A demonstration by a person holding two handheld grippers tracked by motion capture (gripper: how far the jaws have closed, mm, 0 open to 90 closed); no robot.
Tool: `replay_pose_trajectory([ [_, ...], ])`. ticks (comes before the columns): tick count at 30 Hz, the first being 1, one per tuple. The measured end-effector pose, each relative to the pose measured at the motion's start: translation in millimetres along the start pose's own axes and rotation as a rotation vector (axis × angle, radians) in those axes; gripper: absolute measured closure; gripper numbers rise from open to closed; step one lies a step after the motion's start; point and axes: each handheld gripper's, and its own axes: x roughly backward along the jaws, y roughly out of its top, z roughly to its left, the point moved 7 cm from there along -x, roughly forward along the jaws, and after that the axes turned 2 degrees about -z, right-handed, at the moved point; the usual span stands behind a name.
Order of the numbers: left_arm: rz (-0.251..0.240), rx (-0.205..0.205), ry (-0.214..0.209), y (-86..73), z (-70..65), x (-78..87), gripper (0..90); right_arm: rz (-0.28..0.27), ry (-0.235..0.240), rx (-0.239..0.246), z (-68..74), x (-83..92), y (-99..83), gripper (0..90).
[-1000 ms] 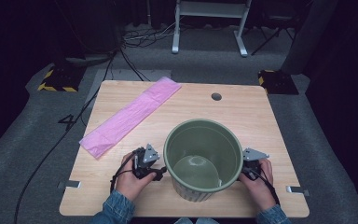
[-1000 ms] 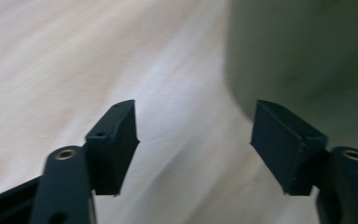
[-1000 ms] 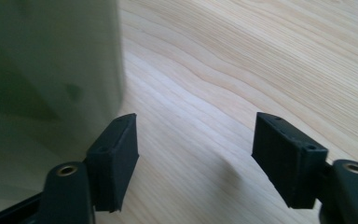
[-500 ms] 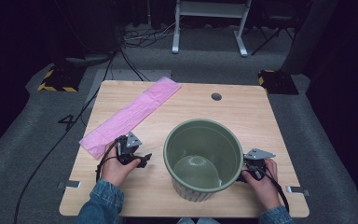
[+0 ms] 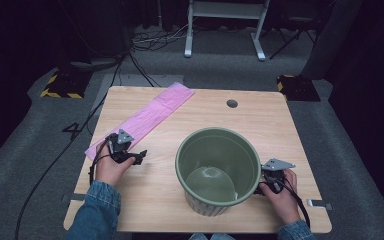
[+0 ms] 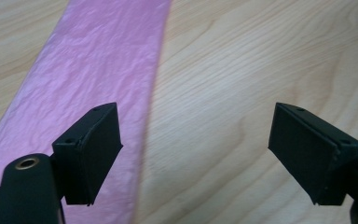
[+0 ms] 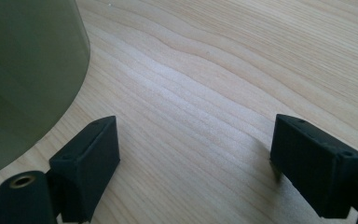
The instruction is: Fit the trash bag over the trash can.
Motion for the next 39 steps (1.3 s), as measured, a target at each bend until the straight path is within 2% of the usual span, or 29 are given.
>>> replay_pose_trajectory([
  [1,0.000,0.000,0.000,0.0,0.0,0.0,19.2,0.000,0.002,0.001,-0.1,-0.2,0.1,15.5],
  [2,0.004,0.013,0.018,-2.8,12.9,-1.2,21.1,0.001,0.004,0.002,-0.2,-0.3,0.2,15.5],
  [4,0.003,0.016,0.030,-4.2,17.7,-2.0,22.7,0.001,0.004,0.003,-0.3,-0.3,0.2,15.5],
  [5,0.032,0.038,0.040,-11.6,27.4,-5.5,23.3,0.001,0.006,0.004,-0.3,-0.4,0.2,15.5],
  [6,0.051,0.030,0.055,-15.0,31.4,-6.8,23.8,0.000,0.006,0.005,-0.3,-0.4,0.3,15.5],
  [9,0.091,0.037,0.065,-22.2,37.1,-9.8,27.7,0.001,0.006,0.004,-0.3,-0.4,0.2,15.5],
  [10,0.096,0.045,0.056,-23.5,38.3,-10.6,31.3,0.000,0.006,0.005,-0.3,-0.4,0.3,15.4],
  [11,0.096,0.082,0.026,-24.1,37.2,-10.5,35.9,0.000,0.006,0.005,-0.3,-0.4,0.3,15.4],
  [14,0.080,0.103,0.018,-24.0,39.4,-8.5,50.2,0.000,0.006,0.005,-0.3,-0.4,0.3,15.4],
  [15,0.084,0.114,0.003,-24.1,38.1,-6.7,58.7,0.000,0.007,0.005,-0.3,-0.4,0.3,15.4],
  [16,0.092,0.128,-0.024,-24.3,34.8,-5.3,68.0,0.001,0.006,0.004,-0.3,-0.4,0.2,15.4],
  [17,0.104,0.135,-0.048,-24.5,30.3,-3.9,72.3,0.001,0.006,0.004,-0.3,-0.4,0.2,15.4],
  [19,0.128,0.121,-0.073,-25.4,18.4,-1.1,78.2,0.000,0.008,0.007,-0.4,-0.5,0.3,15.4],
  [20,0.128,0.121,-0.073,-25.4,18.4,-1.1,78.8,0.000,0.008,0.007,-0.4,-0.5,0.3,15.4],
  [21,0.138,0.103,-0.089,-26.1,11.7,0.9,78.8,0.000,0.009,0.007,-0.5,-0.5,0.4,15.4],
  [22,0.152,0.085,-0.128,-29.2,-4.4,6.0,80.2,0.000,0.009,0.007,-0.5,-0.5,0.4,15.4],
  [23,0.153,0.089,-0.142,-31.3,-12.1,8.8,80.8,0.000,0.009,0.008,-0.5,-0.5,0.3,15.4],
  [25,0.170,0.084,-0.176,-36.0,-26.5,16.2,84.4,0.000,0.009,0.008,-0.5,-0.5,0.3,15.4],
  [26,0.170,0.084,-0.176,-36.0,-26.5,16.2,84.8,0.000,0.009,0.008,-0.5,-0.5,0.3,15.4],
  [27,0.168,0.080,-0.195,-38.0,-34.0,19.4,84.8,0.000,0.011,0.009,-0.5,-0.5,0.3,15.4],
  [28,0.167,0.061,-0.242,-42.0,-49.0,26.5,85.2,0.001,0.013,0.011,-0.7,-0.4,0.2,15.4],
  [29,0.167,0.061,-0.242,-42.0,-49.0,26.5,86.0,0.001,0.013,0.011,-0.7,-0.4,0.2,15.4],
  [30,0.170,0.052,-0.281,-46.6,-62.2,33.3,86.7,0.001,0.013,0.011,-0.7,-0.4,0.2,15.4],
  [31,0.170,0.052,-0.281,-46.6,-62.2,33.3,87.2,0.000,0.013,0.011,-0.7,-0.4,0.2,15.4],
  [32,0.186,0.035,-0.284,-51.7,-73.9,39.8,87.6,0.002,0.013,0.012,-0.8,-0.3,0.2,15.4],
  [33,0.175,0.029,-0.284,-53.0,-79.4,43.6,87.8,0.002,0.014,0.013,-0.9,-0.3,0.2,15.4],
  [36,0.142,0.066,-0.326,-54.9,-97.4,60.0,88.9,0.001,0.016,0.014,-0.9,-0.3,0.1,15.4],
  [38,0.148,0.071,-0.318,-57.5,-108.5,71.0,85.9,0.001,0.017,0.013,-0.8,-0.2,0.1,15.4],
  [39,0.156,0.059,-0.325,-58.7,-114.9,75.8,83.3,0.001,0.017,0.014,-0.9,-0.2,0.0,15.4],
])
